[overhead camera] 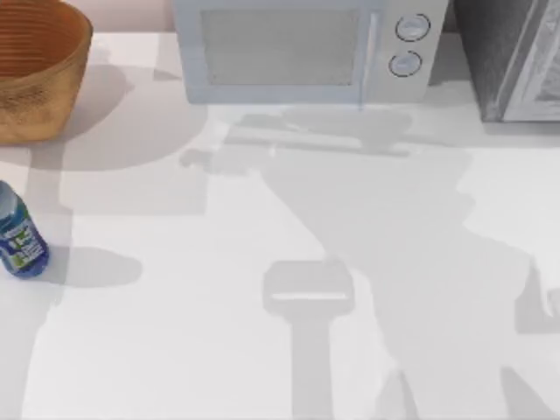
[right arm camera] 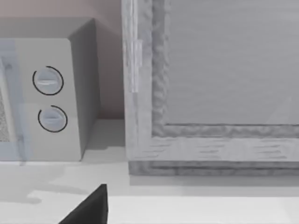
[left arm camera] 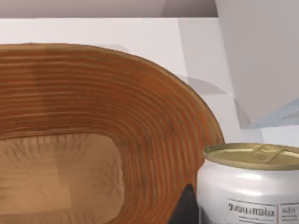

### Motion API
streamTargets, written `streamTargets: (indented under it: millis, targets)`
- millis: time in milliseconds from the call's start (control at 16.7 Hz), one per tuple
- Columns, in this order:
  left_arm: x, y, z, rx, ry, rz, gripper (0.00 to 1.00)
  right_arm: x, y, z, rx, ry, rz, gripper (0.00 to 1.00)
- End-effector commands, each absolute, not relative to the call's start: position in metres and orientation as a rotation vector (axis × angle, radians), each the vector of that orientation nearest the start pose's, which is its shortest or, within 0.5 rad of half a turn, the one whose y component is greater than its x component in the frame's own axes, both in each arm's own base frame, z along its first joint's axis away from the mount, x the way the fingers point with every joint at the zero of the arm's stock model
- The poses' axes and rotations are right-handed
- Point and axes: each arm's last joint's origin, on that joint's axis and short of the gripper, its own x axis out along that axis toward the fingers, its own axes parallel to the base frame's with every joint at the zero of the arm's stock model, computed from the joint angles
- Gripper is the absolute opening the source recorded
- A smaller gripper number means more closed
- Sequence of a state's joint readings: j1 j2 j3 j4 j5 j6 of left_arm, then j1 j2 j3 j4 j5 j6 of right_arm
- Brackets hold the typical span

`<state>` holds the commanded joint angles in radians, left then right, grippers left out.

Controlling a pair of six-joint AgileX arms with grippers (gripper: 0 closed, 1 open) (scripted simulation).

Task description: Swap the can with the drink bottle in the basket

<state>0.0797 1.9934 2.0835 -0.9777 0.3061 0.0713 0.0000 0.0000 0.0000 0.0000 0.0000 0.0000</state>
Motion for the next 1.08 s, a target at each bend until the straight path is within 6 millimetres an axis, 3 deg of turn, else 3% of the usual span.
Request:
streamTargets:
  millis: [180, 300, 420, 600, 840, 1080]
  targets:
    - [0.355, 0.012, 0.374, -0.072, 0.719, -0.236, 0.00, 0.106, -0.001, 0.160, 0.000, 0.000, 0.000, 1.00]
    - [0.297, 0.004, 0.373, -0.048, 0.620, -0.230, 0.00, 0.106, -0.001, 0.160, 0.000, 0.000, 0.000, 1.00]
    - [0.240, -0.002, 0.358, -0.027, 0.515, -0.214, 0.00, 0.106, -0.001, 0.160, 0.000, 0.000, 0.000, 1.00]
    - [0.172, -0.005, 0.313, -0.005, 0.362, -0.174, 0.00, 0.106, -0.001, 0.160, 0.000, 0.000, 0.000, 1.00]
    - [0.121, -0.004, 0.236, 0.005, 0.185, -0.101, 0.00, 0.106, -0.001, 0.160, 0.000, 0.000, 0.000, 1.00]
    - [0.107, -0.002, 0.180, 0.003, 0.051, -0.033, 0.00, 0.106, -0.001, 0.160, 0.000, 0.000, 0.000, 1.00]
